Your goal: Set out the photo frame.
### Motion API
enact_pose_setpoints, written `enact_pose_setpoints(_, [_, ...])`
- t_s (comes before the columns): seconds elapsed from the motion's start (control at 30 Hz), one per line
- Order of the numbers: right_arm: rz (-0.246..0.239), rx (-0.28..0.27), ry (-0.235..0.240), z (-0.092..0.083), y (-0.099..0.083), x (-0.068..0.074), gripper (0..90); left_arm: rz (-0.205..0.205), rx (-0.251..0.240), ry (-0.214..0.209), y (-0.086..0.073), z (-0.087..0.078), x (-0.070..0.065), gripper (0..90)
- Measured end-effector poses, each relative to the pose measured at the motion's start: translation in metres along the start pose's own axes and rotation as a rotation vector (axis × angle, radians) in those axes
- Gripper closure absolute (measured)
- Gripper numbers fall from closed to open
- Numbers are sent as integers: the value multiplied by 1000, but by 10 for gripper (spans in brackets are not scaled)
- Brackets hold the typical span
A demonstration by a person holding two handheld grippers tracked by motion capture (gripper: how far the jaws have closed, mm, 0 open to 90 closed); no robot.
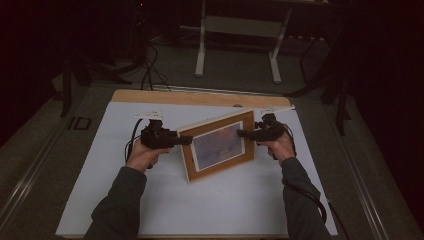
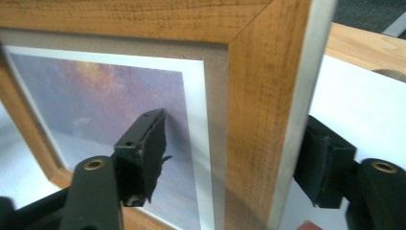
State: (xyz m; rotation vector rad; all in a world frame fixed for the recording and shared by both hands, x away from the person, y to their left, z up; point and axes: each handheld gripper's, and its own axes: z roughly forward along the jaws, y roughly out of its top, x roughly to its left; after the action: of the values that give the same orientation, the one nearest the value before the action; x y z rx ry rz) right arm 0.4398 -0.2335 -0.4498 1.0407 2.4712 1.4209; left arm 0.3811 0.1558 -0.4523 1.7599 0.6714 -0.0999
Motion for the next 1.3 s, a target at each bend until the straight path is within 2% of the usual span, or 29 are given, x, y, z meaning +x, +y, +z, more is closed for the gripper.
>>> enact_pose_setpoints(0.1, [1, -3, 7, -3, -2, 0, 394, -7, -16, 27, 0, -1, 1, 717])
enact_pose_setpoints(0.43, [13, -19, 17, -13, -11, -1, 467, -18, -60, 52, 0, 1, 6, 716])
enact_pose_setpoints(0.7, [11, -19, 22, -19, -16, -1, 505, -18, -76, 43, 0, 4, 8, 714])
enact_pose_setpoints(0.87, [2, -11, 18, -23, -19, 2, 530, -15, -83, 57, 0, 5, 9, 689])
enact_pose_setpoints(1.3, [5, -22, 4, -31, -29, 11, 590, -38, -110, 38, 1, 6, 16, 656])
